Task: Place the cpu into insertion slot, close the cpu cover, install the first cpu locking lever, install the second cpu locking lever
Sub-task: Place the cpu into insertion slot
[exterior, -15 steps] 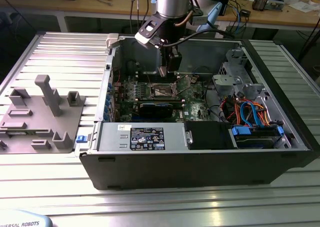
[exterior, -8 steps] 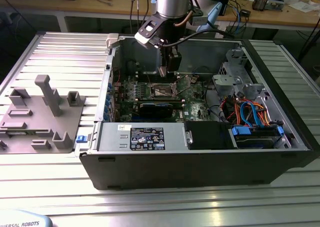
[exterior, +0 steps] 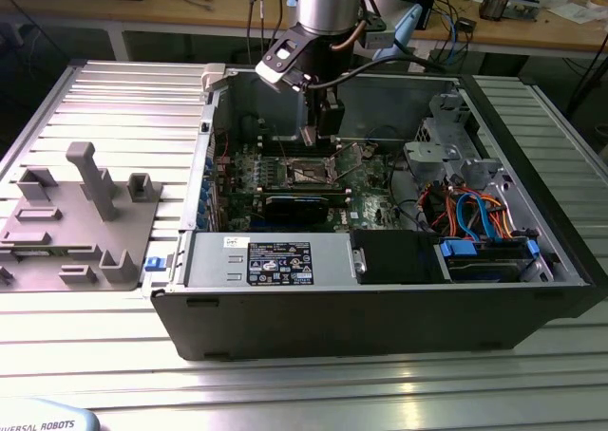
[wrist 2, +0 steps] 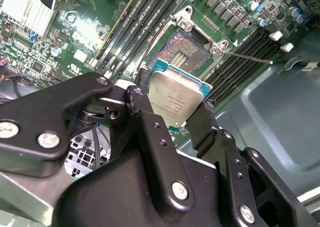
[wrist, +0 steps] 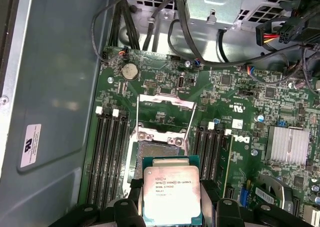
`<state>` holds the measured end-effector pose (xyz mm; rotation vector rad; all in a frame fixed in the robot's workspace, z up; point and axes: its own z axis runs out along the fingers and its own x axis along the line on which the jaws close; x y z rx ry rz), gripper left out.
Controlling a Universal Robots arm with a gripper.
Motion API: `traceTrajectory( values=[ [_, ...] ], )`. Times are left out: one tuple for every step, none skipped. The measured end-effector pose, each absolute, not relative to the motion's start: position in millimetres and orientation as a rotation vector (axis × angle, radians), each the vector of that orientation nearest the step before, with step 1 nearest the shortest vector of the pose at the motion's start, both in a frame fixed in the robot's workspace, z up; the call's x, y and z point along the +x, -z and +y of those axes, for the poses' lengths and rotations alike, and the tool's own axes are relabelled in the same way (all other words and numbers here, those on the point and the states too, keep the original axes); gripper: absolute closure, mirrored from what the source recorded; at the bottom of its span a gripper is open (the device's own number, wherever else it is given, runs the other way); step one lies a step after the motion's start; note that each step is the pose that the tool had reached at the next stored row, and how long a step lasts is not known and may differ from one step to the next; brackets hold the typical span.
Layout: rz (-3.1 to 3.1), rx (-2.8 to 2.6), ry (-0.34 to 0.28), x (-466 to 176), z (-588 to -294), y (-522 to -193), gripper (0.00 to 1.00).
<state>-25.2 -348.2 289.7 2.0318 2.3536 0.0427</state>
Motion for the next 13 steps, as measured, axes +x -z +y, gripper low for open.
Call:
traceTrajectory(
  values=[
    [2.352,2.033,-0.043,-25.2,-348.2,-289.7,0.46],
    [2.351,2.035,-0.043,-25.2,-348.2,-289.7,0.46],
    [2.350,2.036,-0.043,-25.2,-348.2,-289.6,0.46],
    [2.349,2.037,-0.043,-25.2,-348.2,-289.6,0.46],
    [2.348,2.038,-0.043,-25.2,-348.2,-289.6,0.46],
    [2.347,2.040,-0.042,-25.2,-348.2,-289.6,0.46],
    [2.345,2.042,-0.042,-25.2,-348.2,-289.5,0.46],
    [2.344,2.043,-0.042,-25.2,-348.2,-289.5,0.46],
    [2.343,2.044,-0.042,-25.2,-348.2,-289.5,0.46],
    [2.341,2.046,-0.042,-25.2,-348.2,-289.4,0.46],
    [2.340,2.047,-0.042,-25.2,-348.2,-289.4,0.46],
    [2.339,2.048,-0.042,-25.2,-348.2,-289.3,0.46],
    [2.338,2.050,-0.042,-25.2,-348.2,-289.3,0.46]
  ],
)
